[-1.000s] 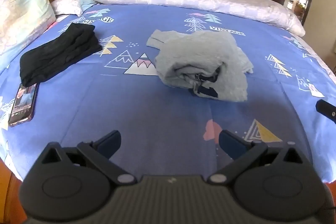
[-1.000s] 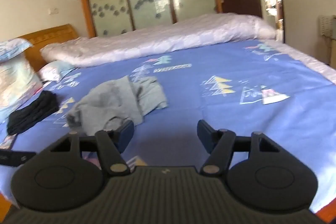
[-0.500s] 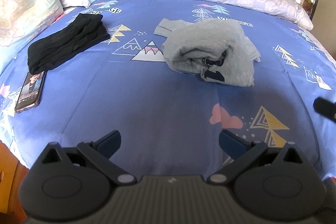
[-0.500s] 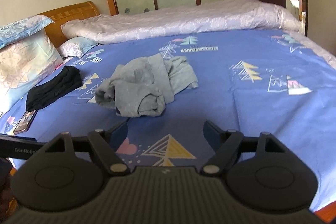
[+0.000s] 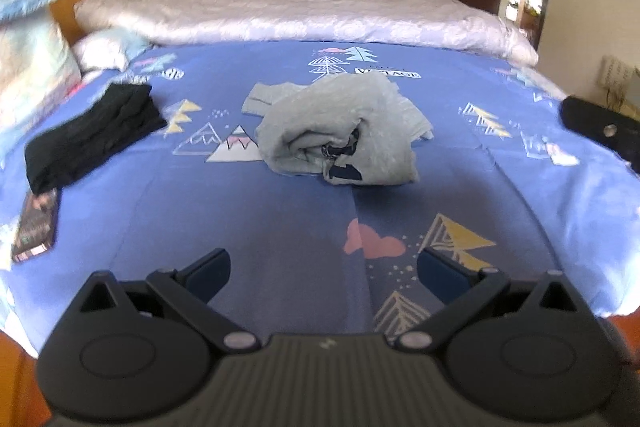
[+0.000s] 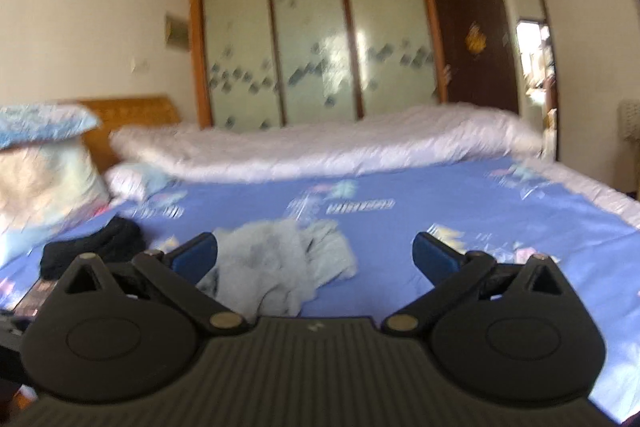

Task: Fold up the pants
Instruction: 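Move both grippers toward the crumpled grey pants on the bed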

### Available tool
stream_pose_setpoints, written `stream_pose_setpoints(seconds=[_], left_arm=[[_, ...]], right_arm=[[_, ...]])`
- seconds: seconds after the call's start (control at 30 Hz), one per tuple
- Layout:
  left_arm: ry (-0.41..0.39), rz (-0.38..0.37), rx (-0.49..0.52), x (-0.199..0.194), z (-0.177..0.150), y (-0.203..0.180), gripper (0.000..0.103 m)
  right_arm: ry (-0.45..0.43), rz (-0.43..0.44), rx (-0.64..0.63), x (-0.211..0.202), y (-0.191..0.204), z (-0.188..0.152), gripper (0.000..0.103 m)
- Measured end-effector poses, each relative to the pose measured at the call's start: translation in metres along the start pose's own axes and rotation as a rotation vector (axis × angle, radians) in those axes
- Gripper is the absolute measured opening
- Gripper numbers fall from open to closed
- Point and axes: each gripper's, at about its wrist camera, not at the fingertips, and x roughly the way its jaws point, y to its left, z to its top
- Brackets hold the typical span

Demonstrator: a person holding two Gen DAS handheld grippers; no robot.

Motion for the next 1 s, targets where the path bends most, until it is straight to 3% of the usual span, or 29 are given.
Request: stream_pose_setpoints(seconds=[0.13, 0.4, 0.67, 0.73, 0.9, 1.0], left_arm=[[0.041, 0.086, 0.05, 0.006, 0.0, -0.003, 0.103], [0.03, 0.065, -0.09, 0.007, -0.002, 0.029, 0.103], [0.025, 0.059, -0.135, 0.009, -0.003, 0.043, 0.103], [0.032, 0.06, -0.14, 0.011, -0.003, 0.045, 0.103], [0.061, 0.087, -0.16, 0.017, -0.002, 0.053, 0.103], [0.059, 0.113, -0.155, 0.021, 0.002, 0.057, 0.103]], right_arm=[[0.067, 0.011, -0.026, 0.005, 0.008, -0.004, 0.103], [0.19, 0.053, -0.018, 0.022, 0.021, -0.006, 0.103], [0.314, 0.076, 0.016, 0.033, 0.029, -0.015, 0.103], [0.327, 0.071, 0.024, 0.033, 0.031, -0.017, 0.097], [0.39, 0.045, 0.061, 0.041, 0.022, -0.021, 0.052], [0.4, 0.034, 0.105, 0.043, 0.014, -0.024, 0.051]])
